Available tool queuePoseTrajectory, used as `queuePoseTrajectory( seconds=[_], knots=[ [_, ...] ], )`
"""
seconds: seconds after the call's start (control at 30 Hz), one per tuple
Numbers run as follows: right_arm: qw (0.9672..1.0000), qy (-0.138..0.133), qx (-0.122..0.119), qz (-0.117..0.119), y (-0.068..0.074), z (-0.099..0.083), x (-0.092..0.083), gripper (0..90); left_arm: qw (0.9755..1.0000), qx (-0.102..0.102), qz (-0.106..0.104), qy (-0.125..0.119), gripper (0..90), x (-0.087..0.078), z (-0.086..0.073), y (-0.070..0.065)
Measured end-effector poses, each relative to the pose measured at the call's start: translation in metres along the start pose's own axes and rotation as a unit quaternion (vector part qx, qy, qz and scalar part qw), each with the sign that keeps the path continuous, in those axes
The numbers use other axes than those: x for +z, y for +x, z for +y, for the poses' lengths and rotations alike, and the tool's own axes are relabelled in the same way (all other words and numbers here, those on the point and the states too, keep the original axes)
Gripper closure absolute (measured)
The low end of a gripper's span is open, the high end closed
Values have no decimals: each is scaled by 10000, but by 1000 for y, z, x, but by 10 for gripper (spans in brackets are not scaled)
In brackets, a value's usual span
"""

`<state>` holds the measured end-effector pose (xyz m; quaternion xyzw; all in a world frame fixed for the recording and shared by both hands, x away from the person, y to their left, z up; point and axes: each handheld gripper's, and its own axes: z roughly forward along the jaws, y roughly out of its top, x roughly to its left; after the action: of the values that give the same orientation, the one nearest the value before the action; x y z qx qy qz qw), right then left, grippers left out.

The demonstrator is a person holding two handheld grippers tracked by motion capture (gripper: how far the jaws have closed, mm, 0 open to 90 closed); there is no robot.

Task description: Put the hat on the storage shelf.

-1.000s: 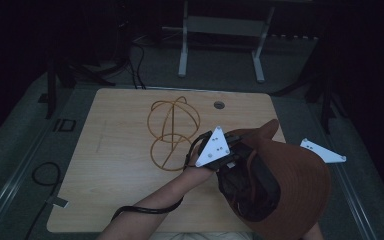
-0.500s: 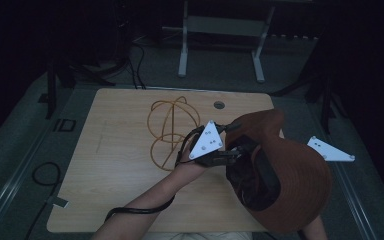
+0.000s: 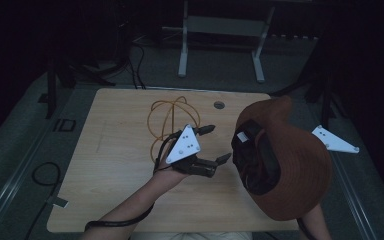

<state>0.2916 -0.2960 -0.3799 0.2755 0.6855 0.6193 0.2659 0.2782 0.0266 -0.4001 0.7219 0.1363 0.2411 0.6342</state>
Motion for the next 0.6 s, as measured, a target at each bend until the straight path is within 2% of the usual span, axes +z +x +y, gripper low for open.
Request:
queuePoseTrajectory(
  seconds=[0.03, 0.07, 0.2, 0.23, 0.27, 0.3, 0.33, 0.4, 0.5, 0.53, 0.6],
  knots=[
    [10000, -15, -1, -6, -1, 2, 1, 857, 10000, 0, 0, 0, 168, 0, 0, 0],
    [10000, -37, 2, -19, -2, 4, 2, 857, 10000, -36, -1, 17, 161, -10, -4, 0],
    [9999, -107, -71, -86, -4, 13, 11, 857, 9997, -188, 107, 81, 150, -30, -13, 0],
    [9998, -112, -89, -112, -5, 16, 14, 856, 9997, -188, 107, 81, 149, -30, -13, 0],
    [9998, -134, -100, -125, -5, 19, 18, 857, 9995, -234, 191, 125, 149, -40, -18, 0],
    [9998, -141, -86, -126, -6, 21, 21, 857, 9995, -234, 191, 125, 149, -40, -18, 0],
    [9997, -164, -91, -132, -7, 24, 25, 856, 9992, -278, 274, 123, 149, -51, -24, 0],
    [9996, -202, -96, -151, -8, 29, 34, 856, 9985, -261, 464, 146, 149, -62, -31, -1],
    [9995, -233, -100, -201, -10, 34, 43, 856, 9976, -297, 595, 175, 150, -73, -39, -1],
    [9995, -232, -61, -222, -12, 38, 54, 856, 9970, -339, 667, 185, 150, -80, -44, -1],
    [9995, -229, -31, -222, -13, 39, 58, 857, 9959, -413, 778, 220, 150, -89, -53, 0]
  ],
)
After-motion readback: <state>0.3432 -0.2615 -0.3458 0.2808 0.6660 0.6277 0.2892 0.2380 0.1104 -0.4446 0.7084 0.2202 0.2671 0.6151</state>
